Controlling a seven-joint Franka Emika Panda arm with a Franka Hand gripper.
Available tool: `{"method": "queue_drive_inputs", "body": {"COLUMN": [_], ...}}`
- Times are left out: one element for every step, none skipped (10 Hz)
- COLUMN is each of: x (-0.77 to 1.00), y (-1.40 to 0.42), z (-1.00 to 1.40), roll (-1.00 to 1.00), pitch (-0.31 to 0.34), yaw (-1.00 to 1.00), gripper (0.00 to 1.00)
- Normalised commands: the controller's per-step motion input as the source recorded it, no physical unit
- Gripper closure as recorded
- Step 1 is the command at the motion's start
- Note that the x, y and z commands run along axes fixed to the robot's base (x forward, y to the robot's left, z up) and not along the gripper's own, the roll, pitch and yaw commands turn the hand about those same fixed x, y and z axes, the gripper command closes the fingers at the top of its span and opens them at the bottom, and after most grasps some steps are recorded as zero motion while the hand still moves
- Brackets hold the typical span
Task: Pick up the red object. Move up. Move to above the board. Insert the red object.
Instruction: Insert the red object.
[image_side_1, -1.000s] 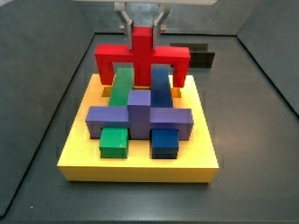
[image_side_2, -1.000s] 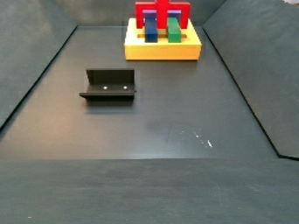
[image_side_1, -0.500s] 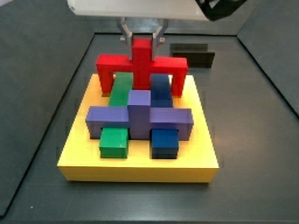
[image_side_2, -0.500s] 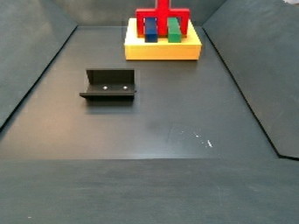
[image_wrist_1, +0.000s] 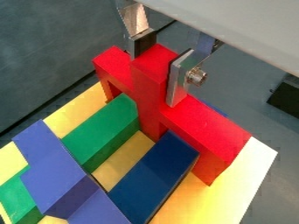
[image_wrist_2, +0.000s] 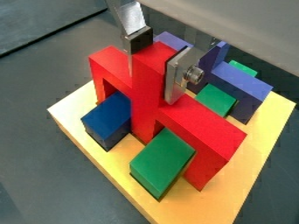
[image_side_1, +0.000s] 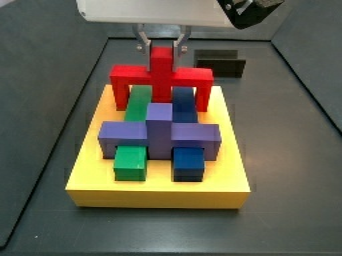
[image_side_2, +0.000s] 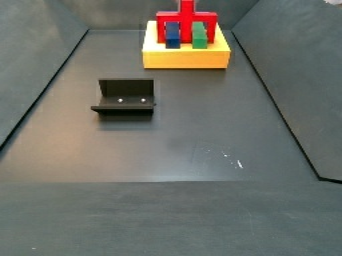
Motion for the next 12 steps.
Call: {"method": "queue_drive_inputs", "body": {"x": [0.00,-0.04,-0.07,0.00,0.05,0.17,0.14,0.00,-0.05,-0.08,0.00,0.00], "y": [0.00,0.00,0.00,0.00,0.00,-0.03,0.00,0.05,0.05,0.02,0.03,0.03], "z": [-0.25,-0.31,-0.34,-0.31,-0.14,-0.04,-0.06,-0.25,-0.33,-0.44,-0.58,-0.73], "roll": [-0.05,-0.10,-0.15,-0.15,-0.20,-0.17,-0.20,-0.15,-0.03,0.00,0.00,0.00], "pitch": [-0.137,-0.190,-0.234,-0.217,-0.150,-0.063,-0.069,-0.139,-0.129,-0.113,-0.090,-0.069], "yaw": [0.00,0.00,0.00,0.00,0.00,0.09,0.07,0.00,0.00,0.00,0.00,0.00], "gripper": [1.00,1.00,1.00,1.00,1.00,1.00,1.00,1.00,1.00,1.00,1.00,1.00]}}
